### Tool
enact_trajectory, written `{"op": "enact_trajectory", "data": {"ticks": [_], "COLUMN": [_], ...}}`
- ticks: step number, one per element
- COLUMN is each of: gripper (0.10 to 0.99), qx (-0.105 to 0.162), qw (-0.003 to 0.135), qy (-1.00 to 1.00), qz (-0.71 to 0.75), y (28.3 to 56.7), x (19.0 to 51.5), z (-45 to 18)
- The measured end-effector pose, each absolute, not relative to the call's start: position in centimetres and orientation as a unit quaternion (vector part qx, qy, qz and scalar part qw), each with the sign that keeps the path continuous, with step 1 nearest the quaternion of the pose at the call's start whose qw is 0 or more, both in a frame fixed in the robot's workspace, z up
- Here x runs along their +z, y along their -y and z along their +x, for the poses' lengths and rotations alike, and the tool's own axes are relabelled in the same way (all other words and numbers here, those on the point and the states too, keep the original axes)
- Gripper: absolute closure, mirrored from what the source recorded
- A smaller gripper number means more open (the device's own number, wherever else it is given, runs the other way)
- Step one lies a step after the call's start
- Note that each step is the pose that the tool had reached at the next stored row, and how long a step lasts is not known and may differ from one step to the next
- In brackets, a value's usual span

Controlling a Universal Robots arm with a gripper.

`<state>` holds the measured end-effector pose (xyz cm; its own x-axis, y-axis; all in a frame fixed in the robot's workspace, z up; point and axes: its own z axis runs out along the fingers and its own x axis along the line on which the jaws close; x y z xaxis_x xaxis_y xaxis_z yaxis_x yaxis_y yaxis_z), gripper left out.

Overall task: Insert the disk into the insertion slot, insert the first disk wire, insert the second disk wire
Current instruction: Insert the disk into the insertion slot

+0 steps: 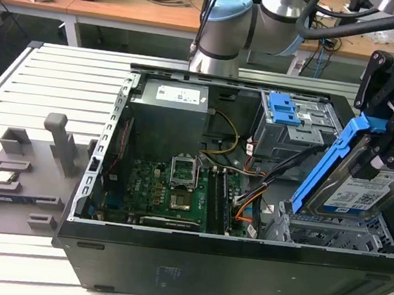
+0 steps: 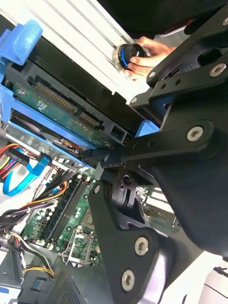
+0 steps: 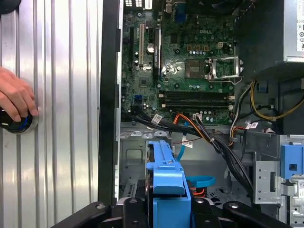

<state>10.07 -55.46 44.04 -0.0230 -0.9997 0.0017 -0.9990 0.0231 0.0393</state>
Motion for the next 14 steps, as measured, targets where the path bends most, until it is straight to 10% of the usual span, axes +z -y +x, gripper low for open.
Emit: {"op": "enact_trajectory", "data": {"ticks": [14], "gripper": [0.722], "qx": [-0.014], "qw": [0.014], "qy": [0.729], "qz": [0.684], "y": [55.3], "x": [42.6], "z": [9.9]}}
